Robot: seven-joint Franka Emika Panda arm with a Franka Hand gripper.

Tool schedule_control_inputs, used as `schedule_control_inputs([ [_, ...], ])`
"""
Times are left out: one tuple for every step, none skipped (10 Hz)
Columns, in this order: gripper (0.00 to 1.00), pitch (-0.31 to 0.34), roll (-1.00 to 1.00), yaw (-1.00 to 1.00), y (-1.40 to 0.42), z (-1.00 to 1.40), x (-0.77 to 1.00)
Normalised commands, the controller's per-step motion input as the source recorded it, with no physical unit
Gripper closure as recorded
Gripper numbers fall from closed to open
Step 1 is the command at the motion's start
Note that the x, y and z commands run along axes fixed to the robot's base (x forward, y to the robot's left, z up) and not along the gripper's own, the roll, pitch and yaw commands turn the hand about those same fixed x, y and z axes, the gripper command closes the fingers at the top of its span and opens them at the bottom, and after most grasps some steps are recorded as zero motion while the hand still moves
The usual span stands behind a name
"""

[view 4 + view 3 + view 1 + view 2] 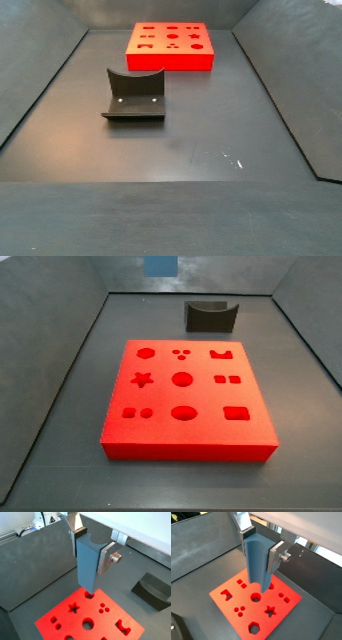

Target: Insert the arch object.

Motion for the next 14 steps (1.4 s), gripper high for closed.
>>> schedule_control_inputs([
  [1.00,-0.027,0.07,-0.15,0.01,-0.53,0.46],
  [1.00,-0.066,0.19,-0.19,0.00,-0.76,0.91],
  [1.00,-0.074,0.21,-0.21,0.01,-0.72,0.96],
  [1.00,-0.074,0.23,-0.22,0.05,-0.67,0.97],
  [1.00,-0.061,0.26,-0.22,0.09,-0.63,0.97],
  [1.00,-0.044,0.23,-0.19,0.13,-0.68,1.00],
  [1.00,-0.040,0.20,-0.16,0.18,-0.72,1.00],
  [1.00,-0.046,0.13,-0.13,0.25,-0.67,1.00],
  [1.00,-0.030,0.09,-0.05,0.26,-0.61,1.00],
  [1.00,0.000,0.02,0.00,0.22,-0.54,1.00],
  [1.00,0.054,0.00,0.18,0.07,-0.31,0.97],
  [1.00,0.056,0.01,0.18,0.00,-0.18,1.00],
  [1.00,0.051,0.03,0.14,0.00,-0.15,1.00],
  [1.00,0.067,0.12,0.05,0.00,-0.19,1.00],
])
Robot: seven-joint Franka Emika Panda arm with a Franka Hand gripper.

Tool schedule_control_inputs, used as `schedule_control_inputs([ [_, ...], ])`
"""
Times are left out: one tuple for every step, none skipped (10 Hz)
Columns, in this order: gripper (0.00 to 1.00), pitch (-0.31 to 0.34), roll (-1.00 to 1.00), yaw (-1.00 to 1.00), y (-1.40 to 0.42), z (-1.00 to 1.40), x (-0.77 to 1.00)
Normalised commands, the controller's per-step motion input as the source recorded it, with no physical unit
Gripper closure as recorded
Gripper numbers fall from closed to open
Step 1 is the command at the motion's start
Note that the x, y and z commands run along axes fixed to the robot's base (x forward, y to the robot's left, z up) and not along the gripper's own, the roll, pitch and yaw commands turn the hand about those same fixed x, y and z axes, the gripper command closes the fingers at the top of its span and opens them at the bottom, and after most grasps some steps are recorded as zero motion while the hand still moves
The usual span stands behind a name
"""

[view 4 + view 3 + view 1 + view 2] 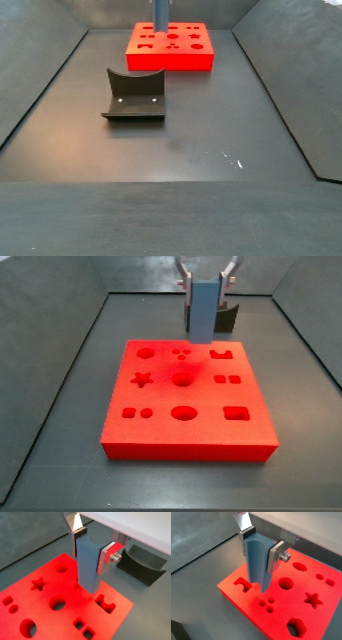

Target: Insert the arch object.

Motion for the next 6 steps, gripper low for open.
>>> schedule_control_inputs([
  [1.00,0.090,0.21,0.00,0.00,-0.20,1.00],
  [1.00,0.066,0.17,0.00,0.00,-0.21,1.00],
  [1.00,0.051,0.14,0.00,0.00,-0.19,1.00],
  [1.00,0.053,0.13,0.00,0.00,-0.13,1.00],
  [1.00,0.061,0.14,0.00,0.00,-0.10,1.00],
  [1.00,0.060,0.12,0.00,0.00,-0.07,1.00],
])
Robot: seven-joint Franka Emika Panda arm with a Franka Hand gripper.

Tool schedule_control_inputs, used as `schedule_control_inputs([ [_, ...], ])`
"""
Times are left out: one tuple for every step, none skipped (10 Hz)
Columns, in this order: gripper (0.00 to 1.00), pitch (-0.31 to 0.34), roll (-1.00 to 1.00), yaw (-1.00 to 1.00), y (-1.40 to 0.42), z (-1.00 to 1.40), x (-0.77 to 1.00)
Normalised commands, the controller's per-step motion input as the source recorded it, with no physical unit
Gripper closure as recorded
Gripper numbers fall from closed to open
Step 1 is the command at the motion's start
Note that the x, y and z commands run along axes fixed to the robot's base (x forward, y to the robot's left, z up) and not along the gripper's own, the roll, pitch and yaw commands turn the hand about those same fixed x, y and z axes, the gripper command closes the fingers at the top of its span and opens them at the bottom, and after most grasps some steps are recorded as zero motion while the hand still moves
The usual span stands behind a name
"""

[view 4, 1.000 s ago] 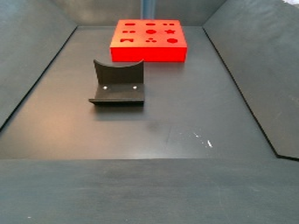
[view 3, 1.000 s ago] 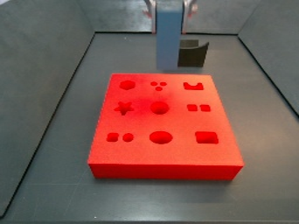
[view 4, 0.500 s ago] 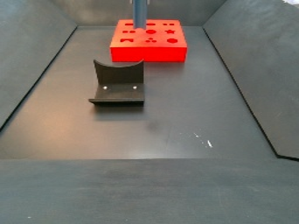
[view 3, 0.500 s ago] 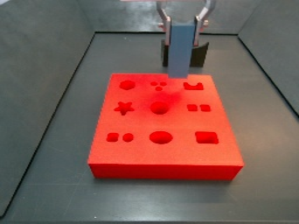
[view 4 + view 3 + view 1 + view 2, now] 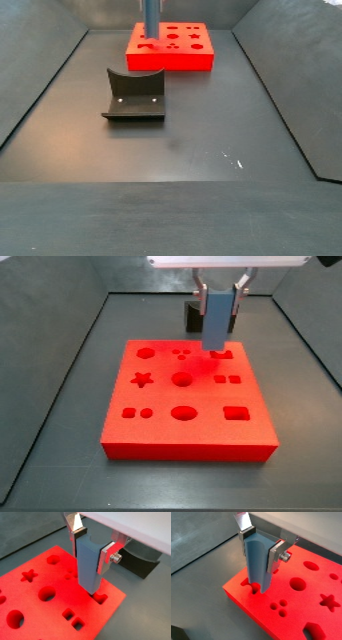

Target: Insert the arch object.

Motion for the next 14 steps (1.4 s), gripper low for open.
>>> schedule_control_inputs([
  [1.00,0.070,0.12,0.00,0.00,-0.09,1.00],
  [1.00,0.066,0.12,0.00,0.00,-0.12,1.00],
  [1.00,0.063,0.13,0.00,0.00,-0.12,1.00],
  [1.00,0.059,0.12,0.00,0.00,-0.12,1.00],
  [1.00,0.063,0.13,0.00,0.00,-0.13,1.00],
  [1.00,0.079,0.13,0.00,0.00,-0.14,0.94],
  [1.00,0.090,0.12,0.00,0.00,-0.16,0.62],
  [1.00,0.039,0.09,-0.09,0.00,-0.18,0.00],
  [1.00,0.004,0.09,-0.11,0.00,-0.17,-0.03],
  [1.00,0.000,0.10,-0.08,0.00,-0.18,0.00],
  [1.00,0.006,0.12,-0.09,0.00,-0.13,-0.23],
  [1.00,0.000,0.08,-0.08,0.00,-0.02,-0.40],
  [1.00,-0.024,0.06,-0.04,0.00,0.00,-0.51],
  [1.00,-0.013,0.02,0.00,0.00,0.00,-0.14],
])
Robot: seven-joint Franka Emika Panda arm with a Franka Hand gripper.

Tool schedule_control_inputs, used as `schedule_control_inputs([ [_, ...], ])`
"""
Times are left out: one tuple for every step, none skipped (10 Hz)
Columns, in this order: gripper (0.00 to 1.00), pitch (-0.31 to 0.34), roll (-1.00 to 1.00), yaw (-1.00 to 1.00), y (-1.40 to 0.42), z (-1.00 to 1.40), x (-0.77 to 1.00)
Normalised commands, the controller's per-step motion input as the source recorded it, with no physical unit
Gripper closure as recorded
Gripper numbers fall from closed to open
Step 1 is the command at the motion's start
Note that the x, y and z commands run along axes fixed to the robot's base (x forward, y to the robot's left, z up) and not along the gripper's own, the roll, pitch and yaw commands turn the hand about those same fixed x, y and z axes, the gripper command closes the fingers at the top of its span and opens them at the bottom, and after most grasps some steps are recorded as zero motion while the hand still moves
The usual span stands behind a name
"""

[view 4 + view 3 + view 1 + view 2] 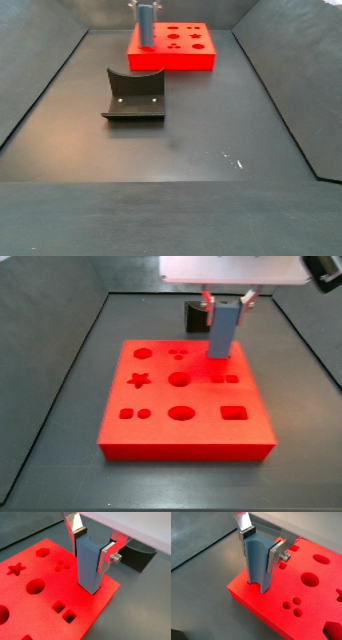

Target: Insert the arch object.

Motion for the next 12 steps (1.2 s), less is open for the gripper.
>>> schedule_control_inputs([
  [1.00,0.000,0.03,0.12,0.00,-0.10,0.07],
  [1.00,-0.001,0.07,0.23,0.00,-0.23,0.14],
  [1.00,0.000,0.11,0.30,0.00,-0.35,0.29],
  [1.00,-0.026,0.11,0.31,0.00,-0.51,0.17],
  [1.00,-0.053,0.13,0.28,0.00,-0.61,0.07],
  [1.00,-0.030,0.17,0.14,-0.01,-0.73,0.04],
  [1.00,-0.027,0.17,0.00,-0.07,-0.90,0.00],
  [1.00,-0.049,0.09,0.00,-0.04,-1.00,0.00],
  [1.00,-0.071,0.00,-0.05,0.00,-0.99,0.00],
  [1.00,-0.084,-0.02,-0.03,0.00,-0.69,0.00],
  [1.00,0.004,0.00,0.00,0.00,0.00,0.00],
  [1.00,0.000,0.00,0.00,0.00,0.00,0.00],
])
